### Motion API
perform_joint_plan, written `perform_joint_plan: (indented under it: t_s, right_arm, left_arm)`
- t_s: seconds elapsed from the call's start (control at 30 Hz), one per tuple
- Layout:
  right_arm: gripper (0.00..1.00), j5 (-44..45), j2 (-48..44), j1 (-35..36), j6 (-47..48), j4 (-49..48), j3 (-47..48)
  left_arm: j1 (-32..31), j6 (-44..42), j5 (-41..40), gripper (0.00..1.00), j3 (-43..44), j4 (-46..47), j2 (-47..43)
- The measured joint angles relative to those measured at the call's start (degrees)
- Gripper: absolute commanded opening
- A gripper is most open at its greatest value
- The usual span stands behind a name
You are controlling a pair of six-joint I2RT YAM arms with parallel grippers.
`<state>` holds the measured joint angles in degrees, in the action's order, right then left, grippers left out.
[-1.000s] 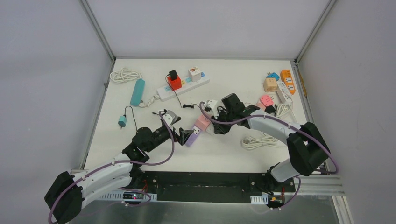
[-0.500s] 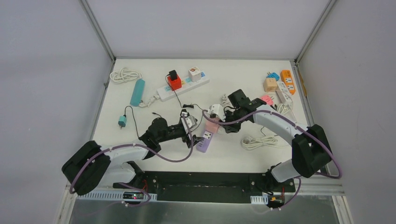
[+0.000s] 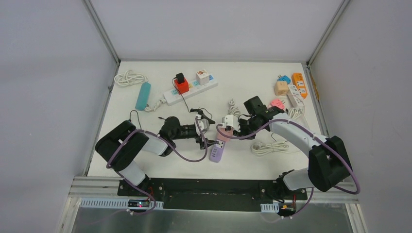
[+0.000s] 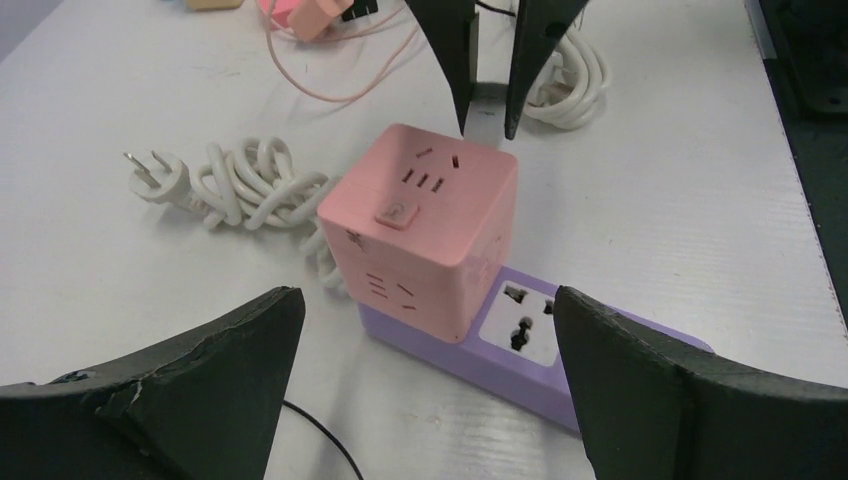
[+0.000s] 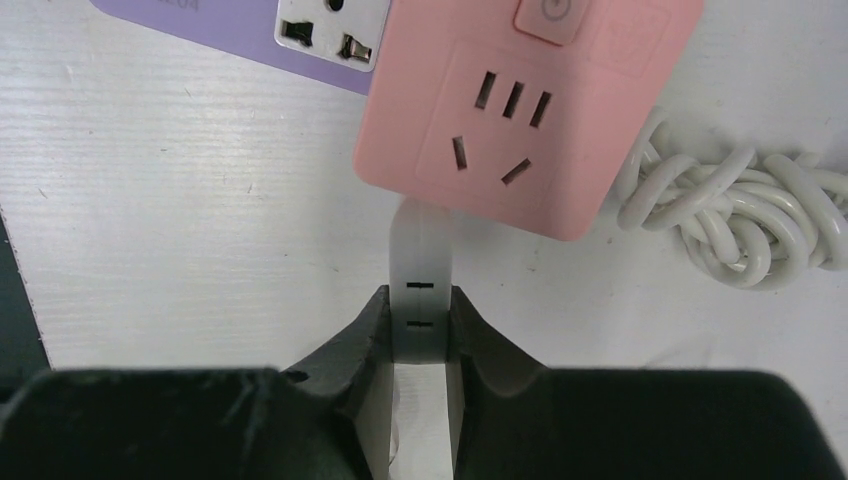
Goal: Pull the plug off the socket
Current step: Remove the plug from the socket.
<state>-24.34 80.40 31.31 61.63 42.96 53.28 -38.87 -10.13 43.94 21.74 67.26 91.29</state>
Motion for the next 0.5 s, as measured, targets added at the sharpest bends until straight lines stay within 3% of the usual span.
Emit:
perform_joint_plan:
  t_s: [0.5]
  right_arm:
    - [0.00,-1.81,0.00,-0.04,4.55,-0.94,-1.55]
  left_arm:
    - [1.49,1.66,7.26,0.97,7.63,8.90,12.46]
